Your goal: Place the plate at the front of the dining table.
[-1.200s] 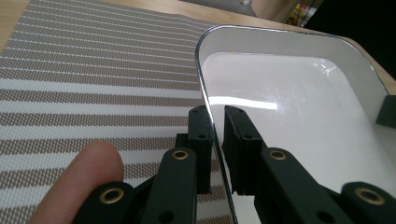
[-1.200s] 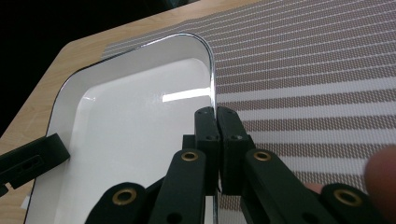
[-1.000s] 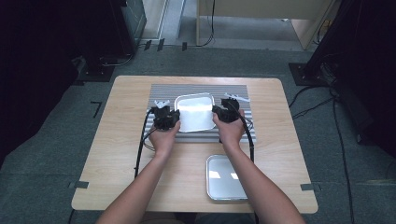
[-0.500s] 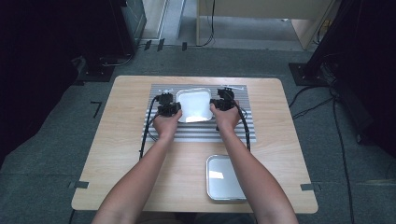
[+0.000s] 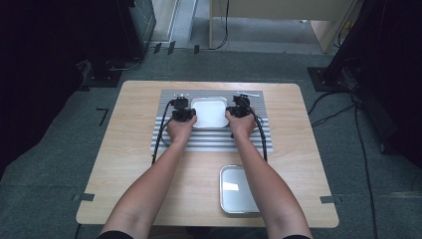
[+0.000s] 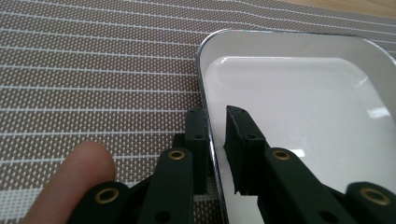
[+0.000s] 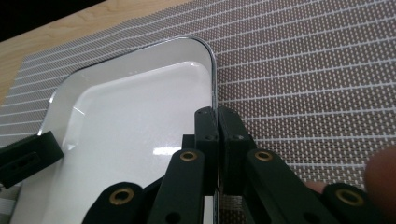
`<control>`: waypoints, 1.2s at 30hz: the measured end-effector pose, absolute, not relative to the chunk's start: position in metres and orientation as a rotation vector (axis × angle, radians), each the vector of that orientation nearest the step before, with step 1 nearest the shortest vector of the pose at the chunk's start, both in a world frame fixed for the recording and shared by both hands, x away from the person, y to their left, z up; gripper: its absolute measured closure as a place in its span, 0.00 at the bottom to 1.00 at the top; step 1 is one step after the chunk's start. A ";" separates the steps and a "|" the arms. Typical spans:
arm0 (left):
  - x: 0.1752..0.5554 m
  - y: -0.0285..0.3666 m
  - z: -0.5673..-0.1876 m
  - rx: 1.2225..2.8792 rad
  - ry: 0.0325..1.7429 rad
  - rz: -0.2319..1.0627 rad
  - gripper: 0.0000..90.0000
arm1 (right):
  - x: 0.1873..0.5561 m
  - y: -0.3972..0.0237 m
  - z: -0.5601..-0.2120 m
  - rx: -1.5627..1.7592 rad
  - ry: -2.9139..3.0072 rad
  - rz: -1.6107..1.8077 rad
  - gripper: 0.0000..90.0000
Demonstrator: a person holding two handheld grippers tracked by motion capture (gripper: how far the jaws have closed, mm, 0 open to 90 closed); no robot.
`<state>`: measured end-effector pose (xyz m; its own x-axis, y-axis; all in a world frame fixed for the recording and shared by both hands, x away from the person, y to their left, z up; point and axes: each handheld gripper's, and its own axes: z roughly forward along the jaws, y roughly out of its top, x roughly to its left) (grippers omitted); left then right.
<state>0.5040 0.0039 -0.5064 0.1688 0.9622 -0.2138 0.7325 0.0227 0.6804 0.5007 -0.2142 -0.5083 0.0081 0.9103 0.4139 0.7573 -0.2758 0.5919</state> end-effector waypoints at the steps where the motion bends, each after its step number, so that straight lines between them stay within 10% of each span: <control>1: 0.504 0.005 -0.506 1.761 1.601 0.414 0.86 | 0.501 -0.214 -0.508 2.077 1.753 1.121 0.98; 8: 0.492 0.030 -0.487 1.663 1.534 0.379 0.52 | 0.492 -0.227 -0.503 2.080 1.737 1.261 0.84; 18: 0.469 0.045 -0.496 1.690 1.616 0.266 0.82 | 0.469 -0.243 -0.504 2.113 1.777 1.240 0.84; 36: 0.461 0.030 -0.504 1.635 1.596 0.224 0.79 | 0.459 -0.225 -0.509 2.063 1.770 1.228 0.91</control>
